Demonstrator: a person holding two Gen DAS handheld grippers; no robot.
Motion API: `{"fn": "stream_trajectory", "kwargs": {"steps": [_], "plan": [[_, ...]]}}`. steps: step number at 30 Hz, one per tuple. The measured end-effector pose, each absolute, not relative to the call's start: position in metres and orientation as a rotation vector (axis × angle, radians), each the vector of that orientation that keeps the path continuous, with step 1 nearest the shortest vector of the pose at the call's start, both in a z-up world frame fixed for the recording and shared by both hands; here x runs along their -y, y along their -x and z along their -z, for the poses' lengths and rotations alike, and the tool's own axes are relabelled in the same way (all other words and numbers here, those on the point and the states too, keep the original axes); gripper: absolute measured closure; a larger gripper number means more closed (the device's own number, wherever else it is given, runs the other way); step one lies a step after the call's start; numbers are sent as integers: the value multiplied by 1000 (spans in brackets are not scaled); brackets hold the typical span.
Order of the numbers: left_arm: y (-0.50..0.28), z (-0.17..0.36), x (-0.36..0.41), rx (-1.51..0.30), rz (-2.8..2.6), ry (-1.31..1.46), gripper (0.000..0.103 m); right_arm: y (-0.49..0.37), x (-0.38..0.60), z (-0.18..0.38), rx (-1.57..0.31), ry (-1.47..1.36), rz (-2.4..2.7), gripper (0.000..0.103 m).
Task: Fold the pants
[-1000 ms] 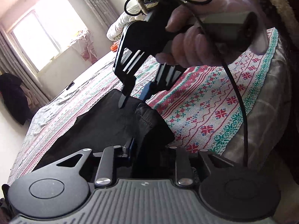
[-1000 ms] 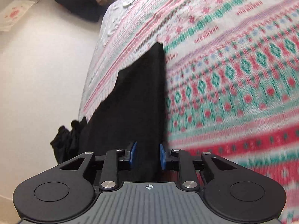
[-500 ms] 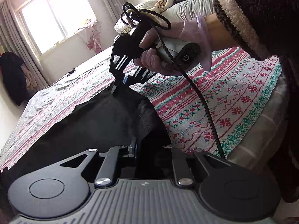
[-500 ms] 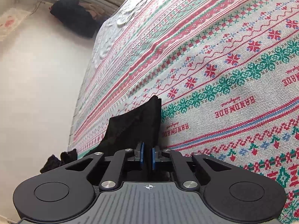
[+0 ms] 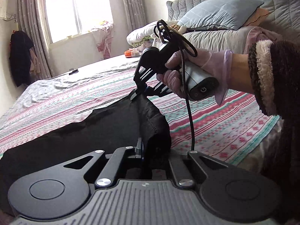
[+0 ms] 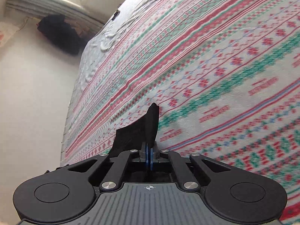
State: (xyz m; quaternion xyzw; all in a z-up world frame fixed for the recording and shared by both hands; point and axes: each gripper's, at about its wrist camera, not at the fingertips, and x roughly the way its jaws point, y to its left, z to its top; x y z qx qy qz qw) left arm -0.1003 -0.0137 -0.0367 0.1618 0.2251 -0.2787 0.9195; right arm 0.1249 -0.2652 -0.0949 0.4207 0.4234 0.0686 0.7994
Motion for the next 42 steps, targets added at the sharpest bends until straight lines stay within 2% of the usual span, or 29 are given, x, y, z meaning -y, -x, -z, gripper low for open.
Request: {"fn": "stream_trajectory", "kwargs": {"steps": [10, 16, 29, 42], "plan": [[156, 30, 91, -494, 806, -175, 73, -18, 409, 97, -817, -1029, 17, 102], [151, 23, 86, -496, 824, -123, 73, 8, 436, 92, -763, -1147, 30, 102], [123, -10, -13, -506, 594, 175, 73, -57, 340, 30, -710, -1121, -254, 101], [91, -6, -109, -559, 315, 366, 73, -132, 191, 48, -797, -1104, -424, 101]]}}
